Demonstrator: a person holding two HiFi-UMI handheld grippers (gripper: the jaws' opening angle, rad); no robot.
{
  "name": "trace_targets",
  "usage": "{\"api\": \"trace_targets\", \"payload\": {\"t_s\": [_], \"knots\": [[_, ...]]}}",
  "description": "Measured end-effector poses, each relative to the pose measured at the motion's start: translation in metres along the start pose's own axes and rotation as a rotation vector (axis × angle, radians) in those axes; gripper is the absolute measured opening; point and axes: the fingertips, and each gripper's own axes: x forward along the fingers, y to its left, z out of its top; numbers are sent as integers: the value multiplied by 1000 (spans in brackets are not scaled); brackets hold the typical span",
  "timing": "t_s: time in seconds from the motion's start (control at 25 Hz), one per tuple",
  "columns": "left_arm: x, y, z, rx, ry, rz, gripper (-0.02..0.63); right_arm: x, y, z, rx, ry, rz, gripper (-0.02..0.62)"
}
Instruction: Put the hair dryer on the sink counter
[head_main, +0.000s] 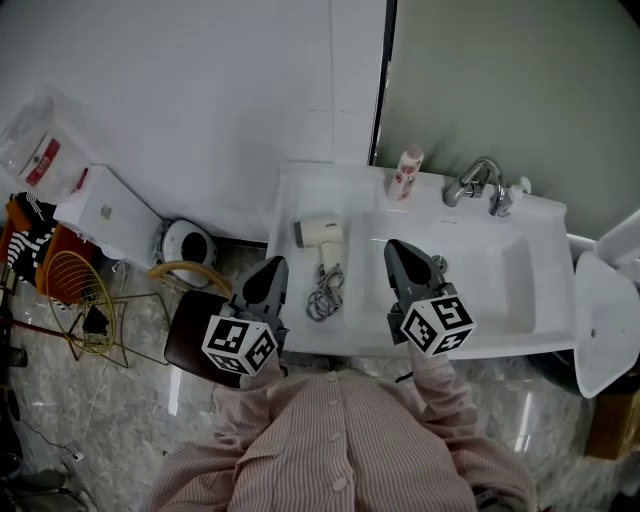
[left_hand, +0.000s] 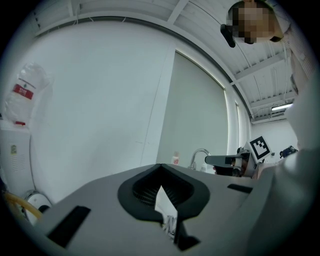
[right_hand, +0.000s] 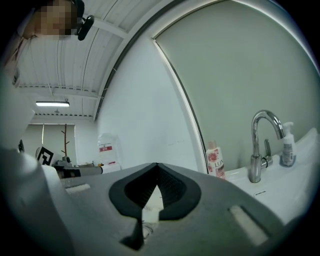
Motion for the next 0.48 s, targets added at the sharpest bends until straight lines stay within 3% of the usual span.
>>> {"api": "trace_targets", "payload": {"t_s": [0.48], "knots": [[-2, 16, -6, -4, 9, 59, -3, -7, -22, -7, 7, 7, -49, 5]]}}
